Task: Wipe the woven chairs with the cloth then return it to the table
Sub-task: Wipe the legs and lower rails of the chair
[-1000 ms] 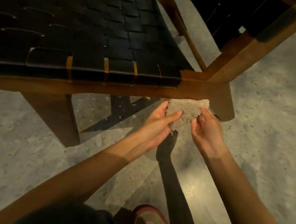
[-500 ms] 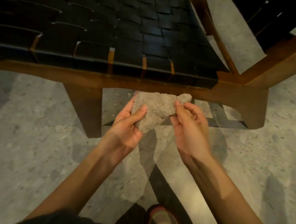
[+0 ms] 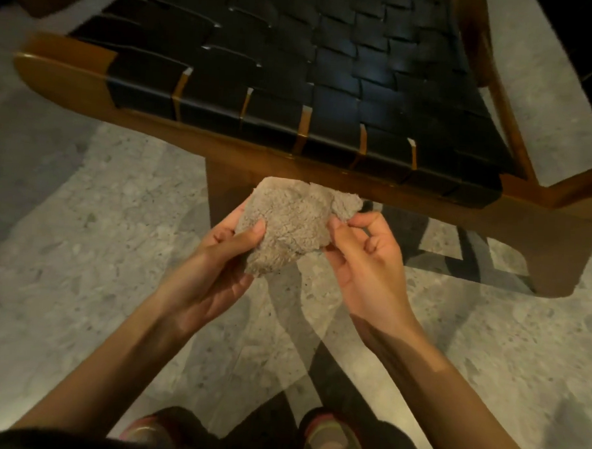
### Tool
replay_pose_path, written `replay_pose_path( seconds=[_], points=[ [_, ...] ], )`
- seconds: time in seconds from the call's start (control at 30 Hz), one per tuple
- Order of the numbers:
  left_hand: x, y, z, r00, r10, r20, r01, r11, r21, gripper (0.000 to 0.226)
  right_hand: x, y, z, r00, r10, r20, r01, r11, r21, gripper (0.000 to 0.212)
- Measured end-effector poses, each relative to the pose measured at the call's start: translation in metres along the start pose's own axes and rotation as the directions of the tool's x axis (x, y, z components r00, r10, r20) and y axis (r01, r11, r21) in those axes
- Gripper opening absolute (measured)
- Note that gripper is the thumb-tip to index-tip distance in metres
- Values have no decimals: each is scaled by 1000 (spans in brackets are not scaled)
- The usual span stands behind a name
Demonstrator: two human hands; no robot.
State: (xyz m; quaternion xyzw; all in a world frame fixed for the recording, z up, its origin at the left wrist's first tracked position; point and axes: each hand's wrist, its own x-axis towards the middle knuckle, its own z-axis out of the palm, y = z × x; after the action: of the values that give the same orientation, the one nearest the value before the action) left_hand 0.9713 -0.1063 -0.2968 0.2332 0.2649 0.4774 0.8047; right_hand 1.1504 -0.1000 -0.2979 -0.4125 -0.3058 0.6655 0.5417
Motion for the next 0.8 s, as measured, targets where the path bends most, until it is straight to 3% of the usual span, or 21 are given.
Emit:
replay_pose_path(
  seconds=[0.2,0.4,0.63,0.8],
  points=[
    [-19,-1,-38,993,94,-77,-61,933,356,42,1,27,-4,998,-59,9,58,934,-354,11],
    [-35,-9,-74,921,117,-372,71,887,455,34,14,82,8,986,160,38,-109,811,-575,13],
    [-37,12,-107,833,99,-544,251,809,531,29,31,105,40,885,463,44,-305,650,-696,16],
    [-52,70,-98,826,32,-563,349,755,555,24,33,62,100,779,625,52,-463,630,-623,17]
  ],
)
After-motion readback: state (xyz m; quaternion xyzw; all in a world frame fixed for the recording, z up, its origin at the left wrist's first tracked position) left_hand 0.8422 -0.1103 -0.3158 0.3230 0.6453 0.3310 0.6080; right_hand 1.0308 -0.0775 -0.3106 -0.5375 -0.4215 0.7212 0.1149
